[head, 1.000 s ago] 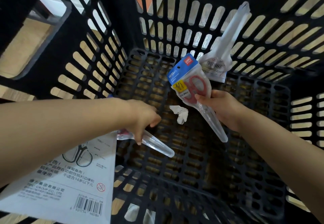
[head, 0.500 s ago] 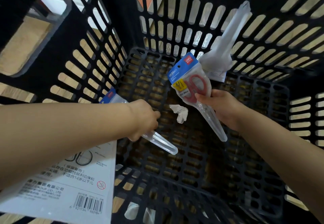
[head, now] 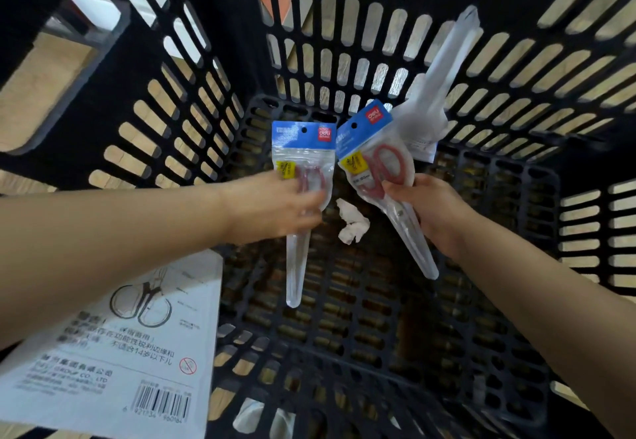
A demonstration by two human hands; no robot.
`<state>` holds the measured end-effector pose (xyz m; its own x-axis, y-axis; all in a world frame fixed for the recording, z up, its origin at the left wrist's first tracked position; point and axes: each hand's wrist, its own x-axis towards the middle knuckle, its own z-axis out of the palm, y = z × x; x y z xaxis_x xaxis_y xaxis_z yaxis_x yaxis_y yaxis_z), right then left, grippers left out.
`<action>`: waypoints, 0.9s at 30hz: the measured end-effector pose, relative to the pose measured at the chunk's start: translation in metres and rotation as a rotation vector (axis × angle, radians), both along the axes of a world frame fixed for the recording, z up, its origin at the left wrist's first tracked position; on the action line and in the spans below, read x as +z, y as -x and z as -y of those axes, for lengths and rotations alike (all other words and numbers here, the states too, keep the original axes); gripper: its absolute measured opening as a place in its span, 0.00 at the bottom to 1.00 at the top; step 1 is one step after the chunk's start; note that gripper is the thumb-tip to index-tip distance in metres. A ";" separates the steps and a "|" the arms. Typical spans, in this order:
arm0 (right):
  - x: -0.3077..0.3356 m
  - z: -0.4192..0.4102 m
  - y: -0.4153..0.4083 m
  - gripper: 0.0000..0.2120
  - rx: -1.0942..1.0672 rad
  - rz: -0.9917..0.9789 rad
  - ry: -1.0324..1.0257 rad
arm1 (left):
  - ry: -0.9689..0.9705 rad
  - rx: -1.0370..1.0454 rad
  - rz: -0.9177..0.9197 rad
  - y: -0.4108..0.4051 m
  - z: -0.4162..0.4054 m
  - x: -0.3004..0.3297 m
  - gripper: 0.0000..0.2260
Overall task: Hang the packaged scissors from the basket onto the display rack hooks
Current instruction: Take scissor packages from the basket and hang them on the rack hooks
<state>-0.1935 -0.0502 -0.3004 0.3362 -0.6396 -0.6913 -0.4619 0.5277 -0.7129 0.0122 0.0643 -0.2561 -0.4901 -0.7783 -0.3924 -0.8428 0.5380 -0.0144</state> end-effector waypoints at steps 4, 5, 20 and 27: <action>0.003 -0.006 -0.006 0.07 -0.033 -0.030 0.005 | -0.092 0.988 -0.308 -0.006 0.009 -0.009 0.09; 0.003 -0.006 -0.007 0.07 -0.036 -0.033 0.012 | -0.112 1.151 -0.370 -0.008 0.011 -0.014 0.09; 0.013 -0.004 -0.025 0.18 0.132 -0.286 0.497 | -0.244 1.512 -0.513 -0.003 0.016 -0.021 0.16; 0.022 0.002 -0.031 0.25 0.199 -0.219 0.560 | -0.307 1.583 -0.779 -0.008 0.019 -0.021 0.12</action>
